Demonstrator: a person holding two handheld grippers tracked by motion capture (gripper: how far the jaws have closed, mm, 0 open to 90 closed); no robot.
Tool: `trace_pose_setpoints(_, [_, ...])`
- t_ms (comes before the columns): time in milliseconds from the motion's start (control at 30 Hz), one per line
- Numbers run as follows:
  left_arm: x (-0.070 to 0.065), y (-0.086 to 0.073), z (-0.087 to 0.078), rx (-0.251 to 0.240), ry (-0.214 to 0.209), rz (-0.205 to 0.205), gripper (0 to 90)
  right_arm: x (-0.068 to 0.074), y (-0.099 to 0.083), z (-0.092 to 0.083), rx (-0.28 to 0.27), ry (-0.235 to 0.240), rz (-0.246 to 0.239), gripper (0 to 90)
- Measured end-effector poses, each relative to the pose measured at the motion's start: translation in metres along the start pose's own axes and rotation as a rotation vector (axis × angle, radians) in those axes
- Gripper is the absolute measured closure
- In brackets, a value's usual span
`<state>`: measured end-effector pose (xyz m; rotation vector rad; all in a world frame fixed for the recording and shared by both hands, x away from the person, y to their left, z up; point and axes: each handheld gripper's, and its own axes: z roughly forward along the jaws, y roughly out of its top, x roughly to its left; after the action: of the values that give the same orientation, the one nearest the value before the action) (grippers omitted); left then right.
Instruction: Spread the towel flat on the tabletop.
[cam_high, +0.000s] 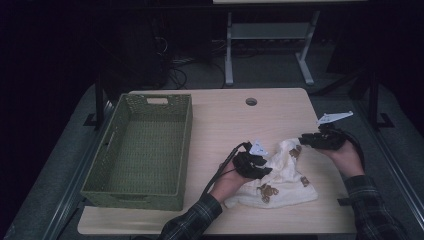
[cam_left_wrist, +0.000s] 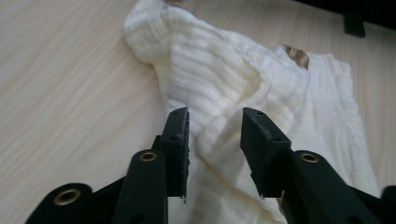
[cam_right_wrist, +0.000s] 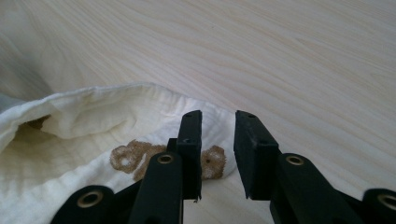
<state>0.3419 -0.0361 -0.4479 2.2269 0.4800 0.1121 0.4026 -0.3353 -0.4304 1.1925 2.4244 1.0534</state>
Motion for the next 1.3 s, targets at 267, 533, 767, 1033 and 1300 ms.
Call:
trace_pose_setpoints(267, [-0.003,0.0,-0.002,-0.003,-0.004,0.018,84.9,-0.002,-0.001,-0.001,0.001,-0.002,0.001,71.4])
trace_pose_setpoints(533, [0.016,0.013,-0.031,-0.062,0.073,-0.002,84.9,-0.004,-0.002,0.0,-0.003,-0.007,0.009,71.4])
trace_pose_setpoints(767, [0.05,0.023,-0.049,-0.108,0.181,-0.061,84.9,-0.012,-0.002,0.012,0.015,-0.013,0.029,72.0])
trace_pose_setpoints(1033, [0.082,0.018,-0.051,-0.125,0.252,-0.149,84.9,-0.023,-0.001,0.03,0.033,-0.03,0.06,71.5])
trace_pose_setpoints(1300, [0.095,0.011,-0.053,-0.13,0.289,-0.192,84.9,-0.031,-0.009,0.041,0.062,0.0,0.097,83.6])
